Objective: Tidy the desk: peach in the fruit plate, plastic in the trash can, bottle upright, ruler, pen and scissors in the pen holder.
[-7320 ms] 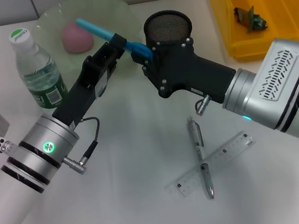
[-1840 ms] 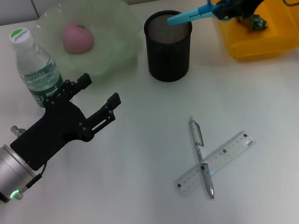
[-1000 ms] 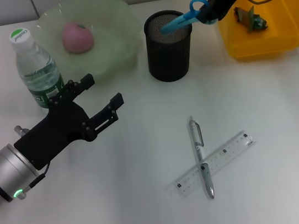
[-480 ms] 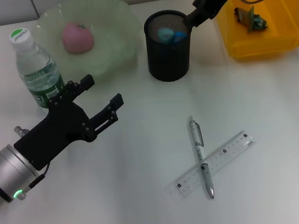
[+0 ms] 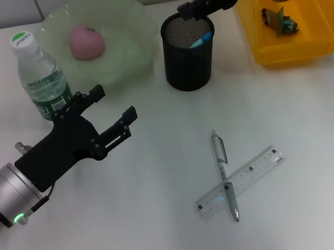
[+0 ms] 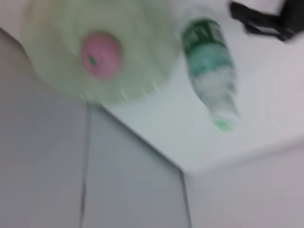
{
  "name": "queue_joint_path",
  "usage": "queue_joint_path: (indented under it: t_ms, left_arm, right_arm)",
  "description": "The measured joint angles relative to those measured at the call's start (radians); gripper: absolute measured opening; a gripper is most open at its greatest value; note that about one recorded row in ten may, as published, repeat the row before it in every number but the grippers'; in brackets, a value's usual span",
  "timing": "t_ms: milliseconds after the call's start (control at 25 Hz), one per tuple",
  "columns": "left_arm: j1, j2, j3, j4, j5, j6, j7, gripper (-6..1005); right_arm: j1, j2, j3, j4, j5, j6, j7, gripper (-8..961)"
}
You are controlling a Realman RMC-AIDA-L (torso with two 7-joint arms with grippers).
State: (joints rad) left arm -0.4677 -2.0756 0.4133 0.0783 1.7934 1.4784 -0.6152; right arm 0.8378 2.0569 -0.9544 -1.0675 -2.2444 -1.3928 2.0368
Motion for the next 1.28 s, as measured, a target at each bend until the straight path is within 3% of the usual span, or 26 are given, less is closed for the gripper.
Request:
queue_joint_path:
  t_ms: [80,280,400,520,720,1040,1280]
  left_arm:
    - [0.000,0.002,0.007,0.000,0.000,0.001,-0.003,800]
    - [0.001,0.004,0.025,0.003,0.000,0.012,-0.014,800]
    - [0.000,0.005,0.051,0.010,0.000,0.016,-0.030,800]
    - [-0.002,0.008,0.083,0.025,0.000,0.019,-0.061,800]
    - [0.011,0.011,0.187,0.108,0.000,0.054,-0.156,800]
    - [0.044,0.028,0.466,0.293,0.001,0.157,-0.312,800]
    - [0.049,0.042,0.493,0.318,0.041,0.204,-0.310,800]
  right_arm:
    - [-0.041,-0.014,0.012,0.012,0.107,-0.026,-0.062,711]
    - [-0.106,-0.069,0.068,0.150,0.348,-0.171,-0.271,711]
    - [-0.110,-0.103,0.082,0.284,0.402,-0.243,-0.381,711]
    - [-0.115,-0.123,0.081,0.366,0.400,-0.300,-0.480,711]
    - [-0.127,-0.128,0.075,0.383,0.331,-0.367,-0.543,712]
    - [-0.081,-0.124,0.071,0.355,0.168,-0.468,-0.528,712]
    - [-0.021,-0.101,0.006,0.324,0.064,-0.500,-0.462,712]
